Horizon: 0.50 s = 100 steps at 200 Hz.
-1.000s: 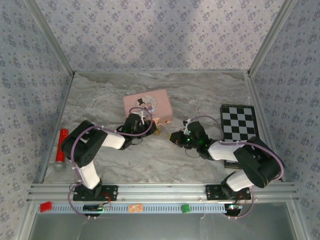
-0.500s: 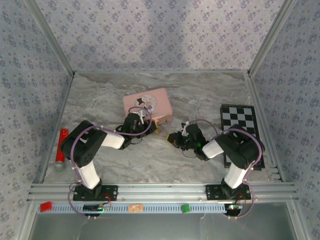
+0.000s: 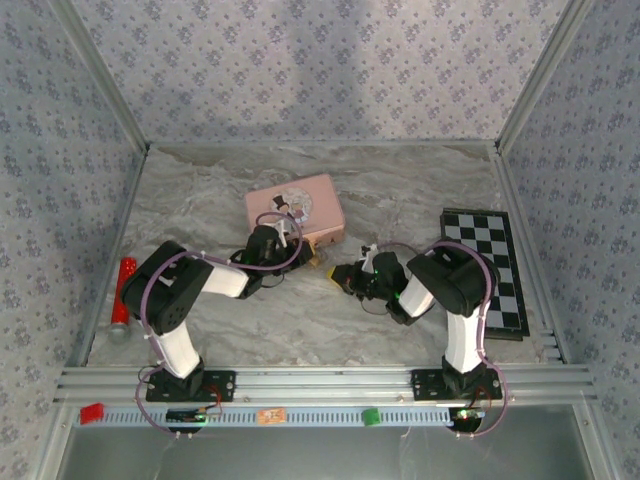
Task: Unlock a padlock with a key
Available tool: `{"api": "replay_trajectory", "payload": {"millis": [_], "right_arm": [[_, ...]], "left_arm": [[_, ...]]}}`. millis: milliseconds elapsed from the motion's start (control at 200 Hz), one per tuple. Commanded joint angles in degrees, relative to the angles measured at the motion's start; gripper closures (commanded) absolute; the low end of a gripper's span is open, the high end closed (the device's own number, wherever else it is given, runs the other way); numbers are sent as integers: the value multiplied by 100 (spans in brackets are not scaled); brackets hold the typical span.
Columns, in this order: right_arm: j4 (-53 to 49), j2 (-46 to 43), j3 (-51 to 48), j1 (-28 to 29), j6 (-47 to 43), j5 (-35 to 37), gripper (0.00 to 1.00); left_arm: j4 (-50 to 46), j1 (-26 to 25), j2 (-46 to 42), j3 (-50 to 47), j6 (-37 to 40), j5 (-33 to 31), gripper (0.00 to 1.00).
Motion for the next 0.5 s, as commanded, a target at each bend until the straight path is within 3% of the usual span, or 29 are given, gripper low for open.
{"api": "replay_trajectory", "payload": {"millis": [0, 495], "right_arm": [[235, 220, -33, 14, 169, -10, 100], [791, 591, -33, 276, 470, 285, 100]], "left_arm": [[43, 78, -109, -17, -823, 627, 91], [205, 177, -56, -136, -955, 742, 91]]}}
